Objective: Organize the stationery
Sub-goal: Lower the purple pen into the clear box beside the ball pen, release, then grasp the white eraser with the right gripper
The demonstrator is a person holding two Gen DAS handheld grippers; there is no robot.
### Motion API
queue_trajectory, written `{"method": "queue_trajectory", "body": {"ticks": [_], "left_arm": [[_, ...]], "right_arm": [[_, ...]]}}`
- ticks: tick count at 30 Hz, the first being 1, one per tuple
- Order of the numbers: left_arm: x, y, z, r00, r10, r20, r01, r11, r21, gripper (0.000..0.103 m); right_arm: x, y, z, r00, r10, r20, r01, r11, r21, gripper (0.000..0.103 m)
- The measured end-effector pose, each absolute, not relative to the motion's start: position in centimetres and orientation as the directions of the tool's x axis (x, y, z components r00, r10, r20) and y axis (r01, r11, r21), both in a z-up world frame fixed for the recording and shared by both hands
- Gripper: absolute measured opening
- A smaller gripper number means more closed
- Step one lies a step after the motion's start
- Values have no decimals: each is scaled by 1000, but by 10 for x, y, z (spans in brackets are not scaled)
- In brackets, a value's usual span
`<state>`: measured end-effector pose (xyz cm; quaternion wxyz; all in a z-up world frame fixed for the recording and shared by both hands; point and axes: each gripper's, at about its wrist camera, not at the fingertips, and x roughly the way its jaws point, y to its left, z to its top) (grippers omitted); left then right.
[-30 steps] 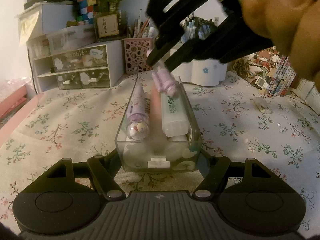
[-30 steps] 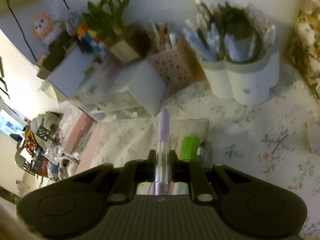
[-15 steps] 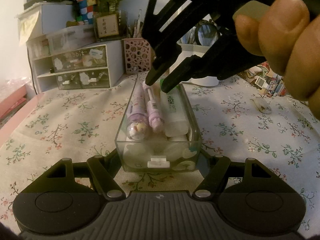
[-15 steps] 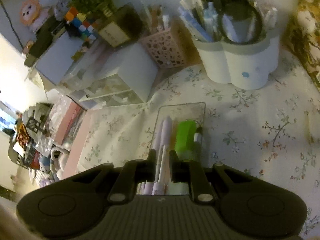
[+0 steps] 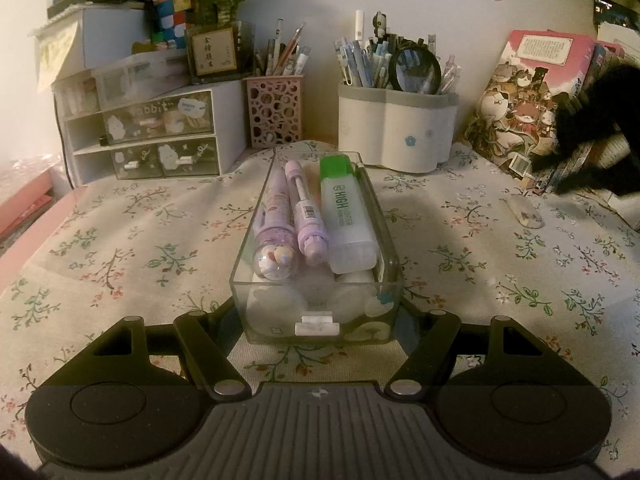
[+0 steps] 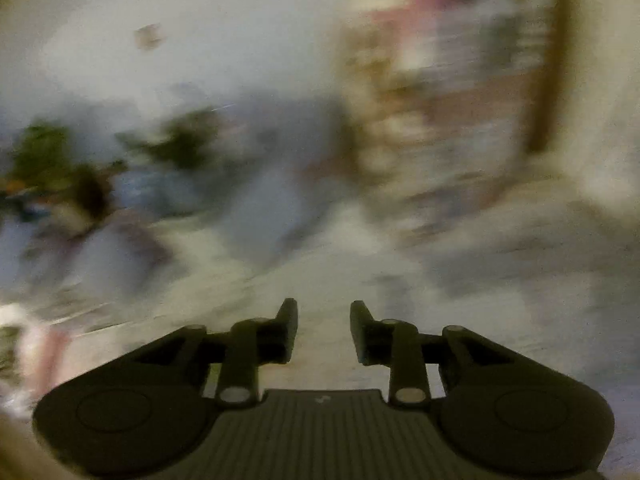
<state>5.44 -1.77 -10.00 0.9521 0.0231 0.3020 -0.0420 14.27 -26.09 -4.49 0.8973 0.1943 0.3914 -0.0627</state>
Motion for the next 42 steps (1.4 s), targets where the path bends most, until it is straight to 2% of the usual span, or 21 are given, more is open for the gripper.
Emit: {"method": "queue_trajectory", "body": {"ticks": [2,8,12,14,15,16,17,24,30,37,42], "left_arm": [[55,-18,-100,814,-66,-577,95,995,19,72],[54,-18,-100,814,-66,-577,94,995,18,72],[55,-18,-100,814,-66,-577,94,995,19,72],[54,-18,-100,814,-66,-577,94,995,19,72],[54,-18,-100,814,-66,-577,94,995,19,72],[55,-18,-100,814,-66,-577,94,995,19,72],[55,-18,-100,814,-66,-577,94,995,19,72],[55,-18,-100,814,-67,-577,94,995,18,72],[55,-18,-100,814,-66,-577,93,995,18,72],[55,-18,-100,814,-66,-577,94,995,19,72],[54,-18,-100,814,-66,-577,94,995,19,72]], "right_arm": [[136,-268,-52,686,-36,-727,292,928,230,43],[142,-246,-66,683,-40,-729,192,973,126,57],[153,-225,-82,666,-110,-738,176,984,12,57],[153,-222,-85,680,-140,-720,177,984,-24,42],[154,-221,-86,681,-154,-716,177,983,-44,38],[155,-220,-86,683,-160,-713,175,983,-54,25],[154,-220,-86,683,-159,-712,175,983,-53,26],[140,-234,-74,715,-80,-695,200,975,94,26],[130,-251,-57,743,59,-666,195,934,300,26],[123,-243,-43,756,193,-625,134,890,437,26],[121,-235,-37,754,239,-612,113,871,479,26]]}}
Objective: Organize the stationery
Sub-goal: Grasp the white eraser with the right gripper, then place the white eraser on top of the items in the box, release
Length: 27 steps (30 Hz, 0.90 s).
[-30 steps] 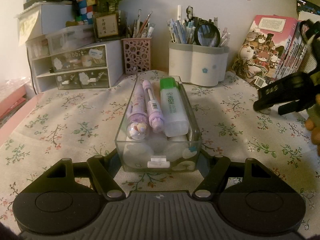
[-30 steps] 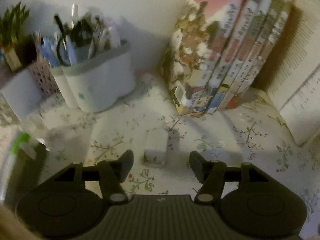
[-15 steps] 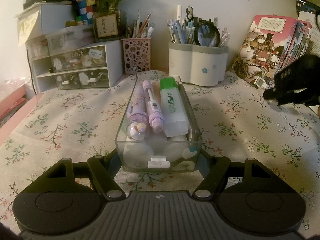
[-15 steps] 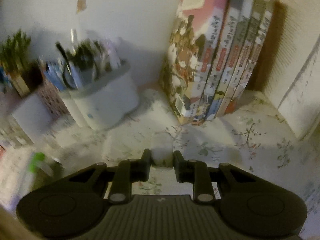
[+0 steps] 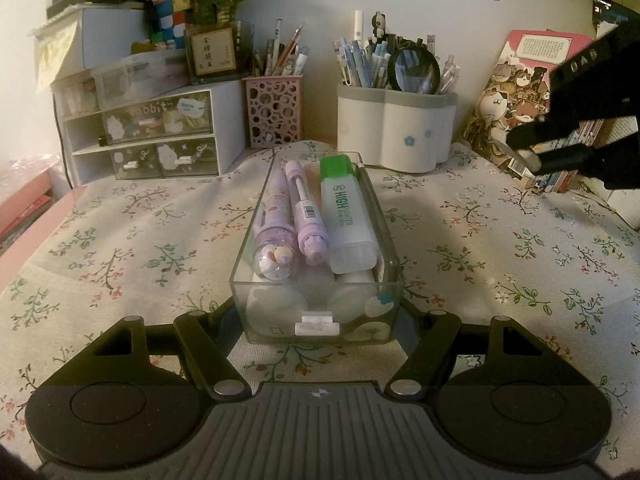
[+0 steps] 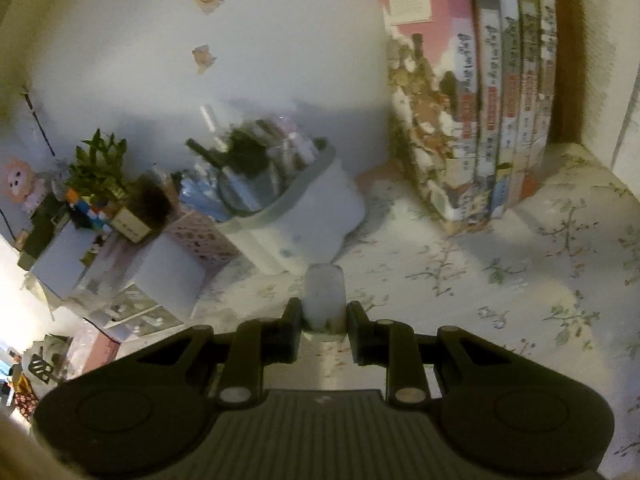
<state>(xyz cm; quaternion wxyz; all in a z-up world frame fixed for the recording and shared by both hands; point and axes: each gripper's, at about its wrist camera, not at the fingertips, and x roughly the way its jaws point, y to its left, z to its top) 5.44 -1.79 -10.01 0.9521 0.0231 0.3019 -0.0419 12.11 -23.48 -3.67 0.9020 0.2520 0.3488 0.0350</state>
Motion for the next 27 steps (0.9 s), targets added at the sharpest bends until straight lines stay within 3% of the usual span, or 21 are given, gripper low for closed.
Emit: {"method": "queue_trajectory", "body": {"ticks": [13,27], "left_arm": [[55,-18,-100,814,-66,-577,94,995,19,72],[57,-19,-100,814,-68,-577,97,995,19,72]], "right_arm": [[126,-182,-22,716,362,-597,-37,873,486,26],[138,-124,-30,640,387,-664,-153,911,383,26]]}}
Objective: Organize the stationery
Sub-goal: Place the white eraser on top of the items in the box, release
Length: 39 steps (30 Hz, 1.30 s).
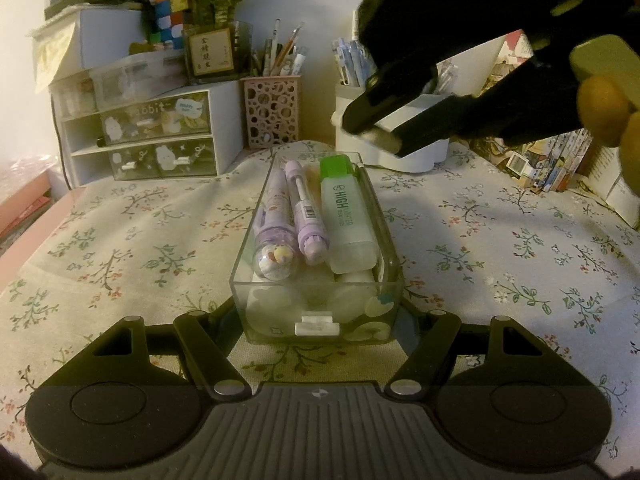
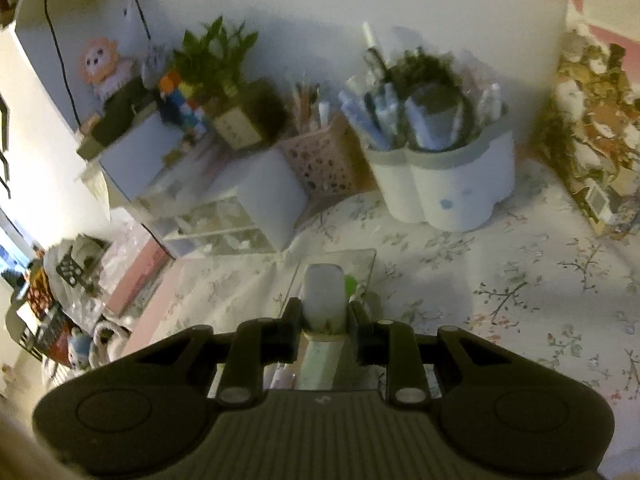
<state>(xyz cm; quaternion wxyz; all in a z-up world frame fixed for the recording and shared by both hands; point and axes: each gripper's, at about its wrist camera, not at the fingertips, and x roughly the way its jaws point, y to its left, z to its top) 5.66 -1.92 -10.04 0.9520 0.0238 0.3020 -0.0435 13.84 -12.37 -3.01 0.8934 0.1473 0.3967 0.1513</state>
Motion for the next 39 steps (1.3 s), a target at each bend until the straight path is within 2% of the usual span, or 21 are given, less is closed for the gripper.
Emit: {"method": "queue_trajectory", "body": {"ticks": [21,39], "left_arm": [[57,-19,-100,814,-68,-577,97,995,19,72],[58,-21,-101,813,-66,-578,96,995,21,72]], "right_arm": [[144,-102,-41,593,358,-722,-189,933,307,26],[132,-123,-35,589,449,-672,-213,888,407,27]]}}
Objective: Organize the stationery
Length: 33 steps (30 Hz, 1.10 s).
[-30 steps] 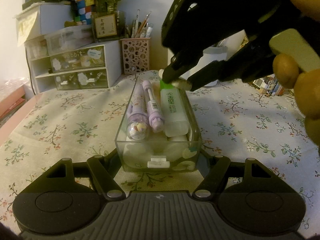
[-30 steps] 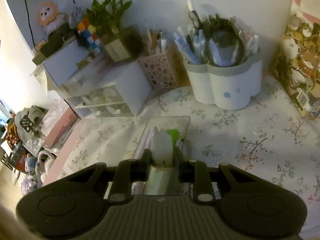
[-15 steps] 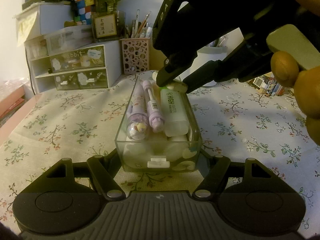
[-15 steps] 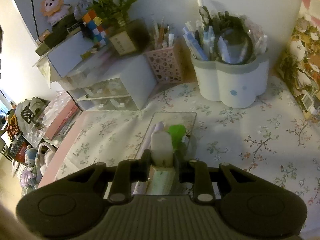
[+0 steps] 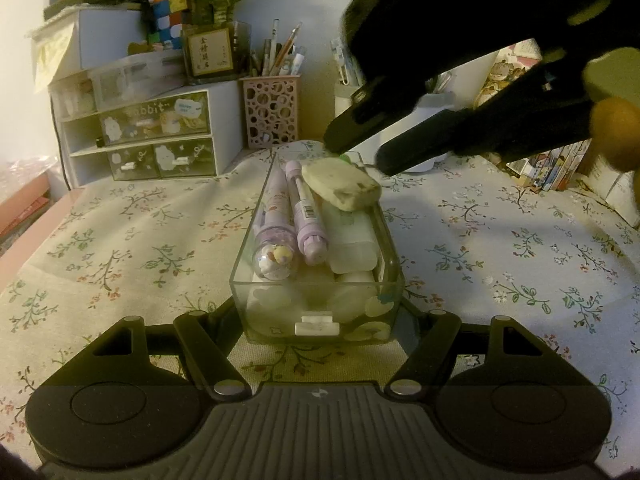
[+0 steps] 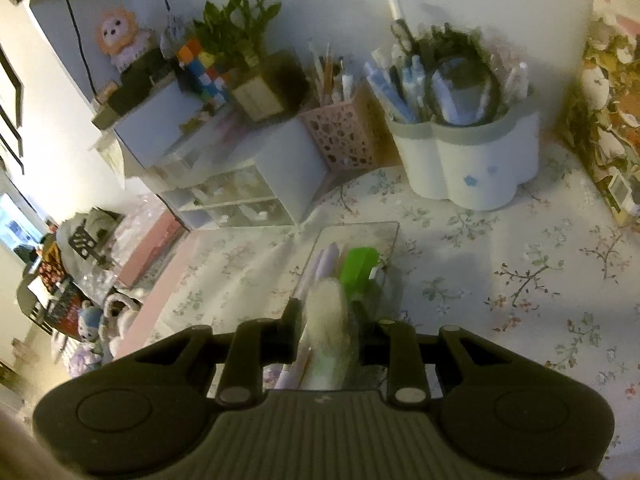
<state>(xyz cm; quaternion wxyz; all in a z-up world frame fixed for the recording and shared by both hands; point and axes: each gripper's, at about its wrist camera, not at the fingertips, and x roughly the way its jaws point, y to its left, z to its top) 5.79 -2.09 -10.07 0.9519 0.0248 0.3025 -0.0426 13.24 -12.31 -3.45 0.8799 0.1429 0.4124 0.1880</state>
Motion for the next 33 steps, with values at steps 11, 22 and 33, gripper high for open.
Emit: {"method": "queue_trajectory", "body": {"ticks": [11,22,33], "left_arm": [[58,-21,-101,813,-66,-578,96,995,22,72],[58,-20,-102,813,-60,-580,93,995,27,73],[57,-19,-101,814,-67,-577,87,996,7,72]], "right_arm": [[111,-159,-36,622,450,-641,-137,868,477,28],[71,-176,-57,641,468,-609,-115,843,526,31],[39,-183,-78,686,434,-584,-96,850,518,49]]}}
